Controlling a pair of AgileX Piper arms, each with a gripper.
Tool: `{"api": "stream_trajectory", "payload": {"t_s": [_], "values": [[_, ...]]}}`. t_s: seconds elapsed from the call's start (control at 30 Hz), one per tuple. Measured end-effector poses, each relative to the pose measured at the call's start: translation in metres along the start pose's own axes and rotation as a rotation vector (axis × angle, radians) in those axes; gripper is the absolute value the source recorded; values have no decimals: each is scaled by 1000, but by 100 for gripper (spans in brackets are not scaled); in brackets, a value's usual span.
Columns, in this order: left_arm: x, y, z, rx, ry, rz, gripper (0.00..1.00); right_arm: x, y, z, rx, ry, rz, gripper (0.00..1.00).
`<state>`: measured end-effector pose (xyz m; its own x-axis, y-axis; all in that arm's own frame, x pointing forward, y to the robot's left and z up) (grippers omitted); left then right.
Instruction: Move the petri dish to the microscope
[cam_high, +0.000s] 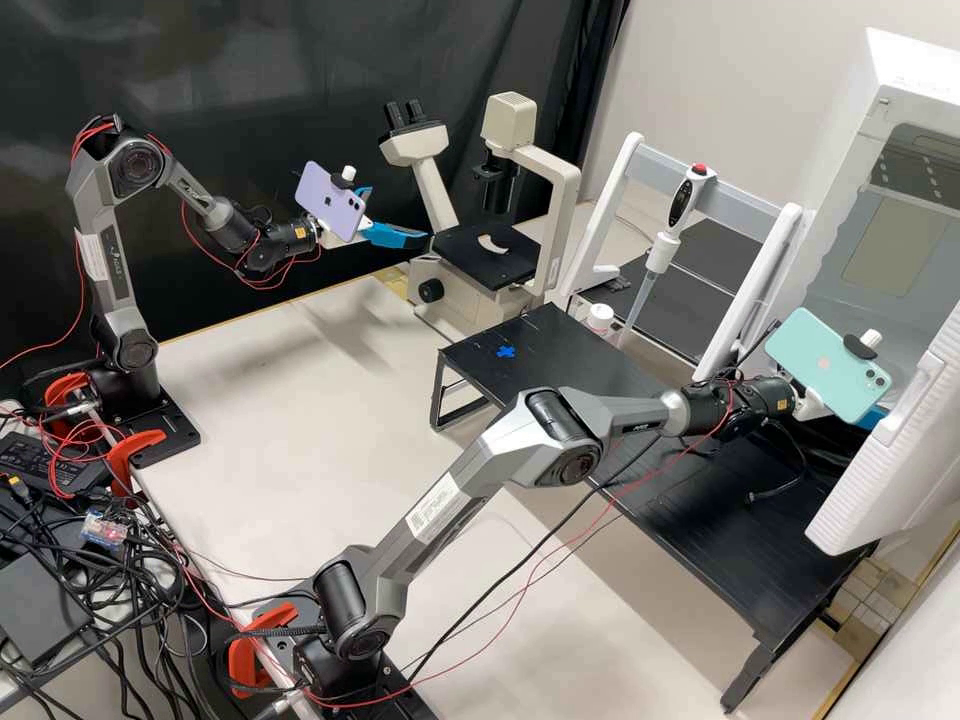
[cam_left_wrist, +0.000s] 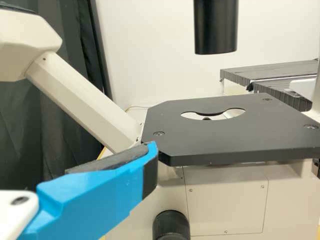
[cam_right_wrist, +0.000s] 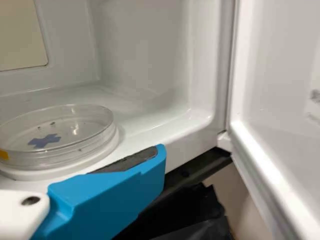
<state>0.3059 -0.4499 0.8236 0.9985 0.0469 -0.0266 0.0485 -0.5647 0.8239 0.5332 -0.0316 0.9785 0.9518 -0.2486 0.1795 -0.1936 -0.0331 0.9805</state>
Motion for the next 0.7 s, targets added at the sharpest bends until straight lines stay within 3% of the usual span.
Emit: {"api": "stream_trajectory", "payload": {"t_s": [0.1, 0.23, 0.53, 0.7], "values": [[0, 0, 0, 0, 0, 0, 100, -7, 5, -5, -58, 9, 15, 100], [0, 0, 0, 0, 0, 0, 100, -13, 15, -14, -79, 34, 50, 100], [0, 0, 0, 0, 0, 0, 100, -7, 20, -19, -76, 66, 87, 100], [0, 0, 0, 0, 0, 0, 100, 2, 11, -15, -62, 61, 66, 100]]}}
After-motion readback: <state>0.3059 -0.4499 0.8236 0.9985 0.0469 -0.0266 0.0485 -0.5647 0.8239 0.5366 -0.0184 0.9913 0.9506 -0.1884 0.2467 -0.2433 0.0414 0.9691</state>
